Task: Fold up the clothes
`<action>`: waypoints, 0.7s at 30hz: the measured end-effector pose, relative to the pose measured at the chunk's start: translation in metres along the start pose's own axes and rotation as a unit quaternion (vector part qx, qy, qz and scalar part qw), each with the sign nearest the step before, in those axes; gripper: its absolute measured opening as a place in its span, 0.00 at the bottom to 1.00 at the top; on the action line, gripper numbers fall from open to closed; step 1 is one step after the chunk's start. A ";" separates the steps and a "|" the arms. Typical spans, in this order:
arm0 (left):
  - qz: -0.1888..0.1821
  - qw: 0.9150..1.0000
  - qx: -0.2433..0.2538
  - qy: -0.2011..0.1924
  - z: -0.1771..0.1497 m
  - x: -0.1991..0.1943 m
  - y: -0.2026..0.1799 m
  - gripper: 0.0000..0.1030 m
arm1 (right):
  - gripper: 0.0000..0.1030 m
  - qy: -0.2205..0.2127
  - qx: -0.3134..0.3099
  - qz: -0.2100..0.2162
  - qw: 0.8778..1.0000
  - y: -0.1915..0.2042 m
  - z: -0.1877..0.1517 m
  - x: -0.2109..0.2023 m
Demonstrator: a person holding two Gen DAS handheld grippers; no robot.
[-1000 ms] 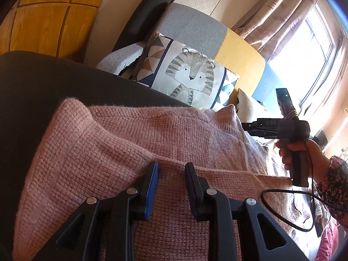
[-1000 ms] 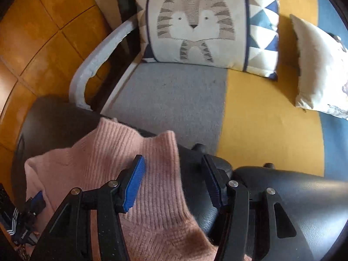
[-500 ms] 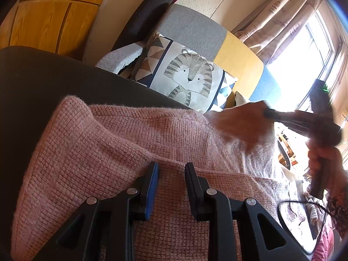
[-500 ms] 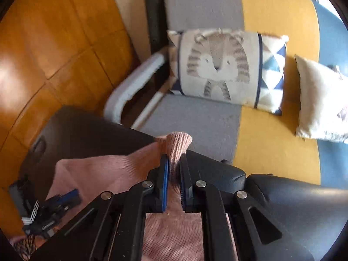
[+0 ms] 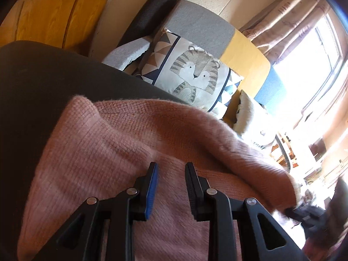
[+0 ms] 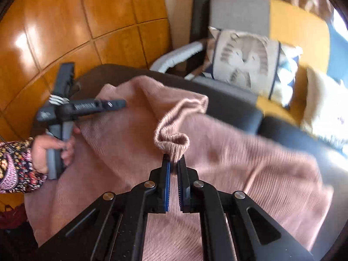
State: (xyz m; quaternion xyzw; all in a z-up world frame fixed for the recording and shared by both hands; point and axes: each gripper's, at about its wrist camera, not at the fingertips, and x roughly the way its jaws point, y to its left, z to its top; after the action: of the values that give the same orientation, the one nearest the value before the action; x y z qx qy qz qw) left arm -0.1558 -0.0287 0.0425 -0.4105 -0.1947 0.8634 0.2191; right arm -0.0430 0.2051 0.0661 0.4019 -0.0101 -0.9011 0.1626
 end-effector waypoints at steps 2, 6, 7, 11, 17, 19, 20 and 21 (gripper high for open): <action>-0.027 1.000 -0.005 -0.005 0.003 -0.012 -0.010 0.26 | 0.05 -0.005 0.024 0.005 1.000 -0.005 -0.013 0.001; -0.058 0.998 0.031 0.008 0.012 -0.025 -0.042 0.26 | 0.07 0.003 0.050 0.026 0.998 -0.006 -0.021 0.002; -0.058 0.997 0.039 0.010 0.013 -0.026 -0.048 0.27 | 0.08 0.003 0.051 0.029 0.998 -0.004 -0.021 0.000; -0.054 0.997 0.041 0.022 -0.002 -0.021 -0.049 0.27 | 0.14 -0.050 0.067 0.061 0.995 -0.003 -0.007 -0.029; -0.046 0.998 -0.023 0.040 -0.032 -0.005 -0.019 0.26 | 0.76 -0.117 0.198 0.080 0.970 -0.037 0.038 -0.041; -0.047 0.998 -0.030 0.040 -0.036 -0.011 -0.018 0.26 | 0.76 -0.069 0.257 0.088 0.960 -0.054 0.054 -0.010; -0.048 0.997 -0.034 0.039 -0.038 -0.015 -0.018 0.26 | 0.76 -0.045 0.277 0.097 0.955 -0.060 0.061 0.008; -0.050 0.997 -0.033 0.041 -0.040 -0.018 -0.017 0.26 | 0.76 -0.023 0.295 0.105 0.949 -0.065 0.068 0.024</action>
State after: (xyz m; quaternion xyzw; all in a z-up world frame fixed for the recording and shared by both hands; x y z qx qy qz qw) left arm -0.1101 -0.0177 0.0391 -0.4422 -0.2344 0.8272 0.2556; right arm -0.1260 0.2521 0.0846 0.4079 -0.3216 -0.8445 0.1305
